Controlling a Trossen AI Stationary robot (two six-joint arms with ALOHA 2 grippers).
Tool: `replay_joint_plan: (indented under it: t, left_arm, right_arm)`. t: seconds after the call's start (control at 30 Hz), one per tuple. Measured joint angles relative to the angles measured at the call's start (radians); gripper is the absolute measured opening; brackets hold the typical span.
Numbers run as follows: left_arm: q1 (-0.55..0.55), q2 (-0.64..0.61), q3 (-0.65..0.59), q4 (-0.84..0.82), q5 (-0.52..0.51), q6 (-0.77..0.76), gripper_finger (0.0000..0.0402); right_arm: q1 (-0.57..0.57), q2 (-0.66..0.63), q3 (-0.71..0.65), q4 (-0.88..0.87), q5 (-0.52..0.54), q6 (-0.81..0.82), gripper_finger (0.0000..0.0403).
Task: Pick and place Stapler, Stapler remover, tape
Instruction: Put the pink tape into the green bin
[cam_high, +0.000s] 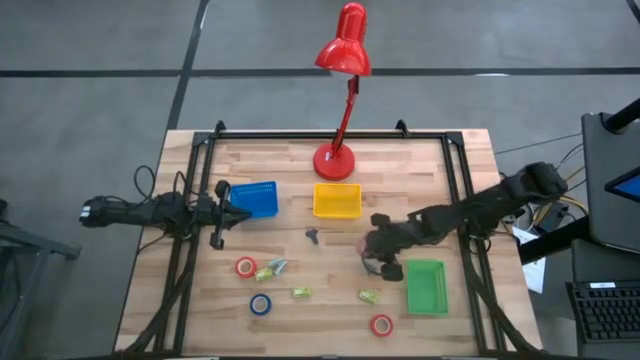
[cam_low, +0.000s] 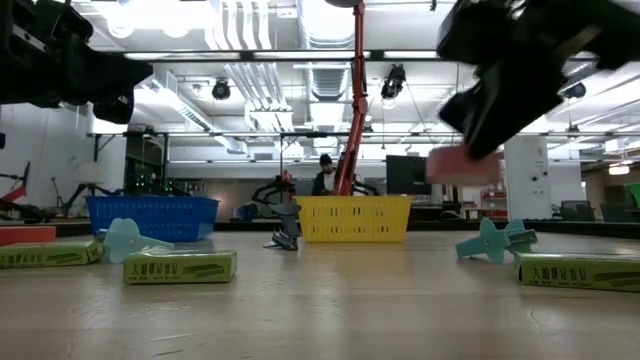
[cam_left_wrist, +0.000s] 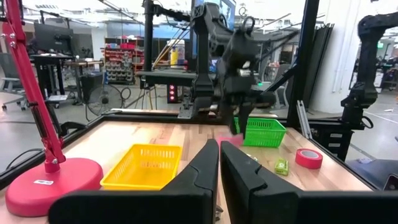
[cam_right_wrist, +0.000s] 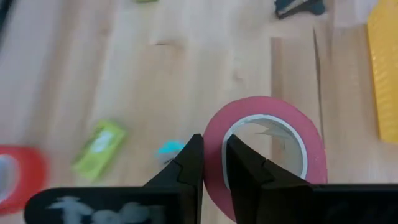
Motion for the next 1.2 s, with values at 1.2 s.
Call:
replay_joint_plan:
  t: [1.2]
  left_arm:
    - [0.000, 0.000, 0.000, -0.015, 0.000, 0.000, 0.0020]
  right_arm:
    - [0.649, -0.320, 0.000, -0.372, 0.104, 0.841, 0.0046]
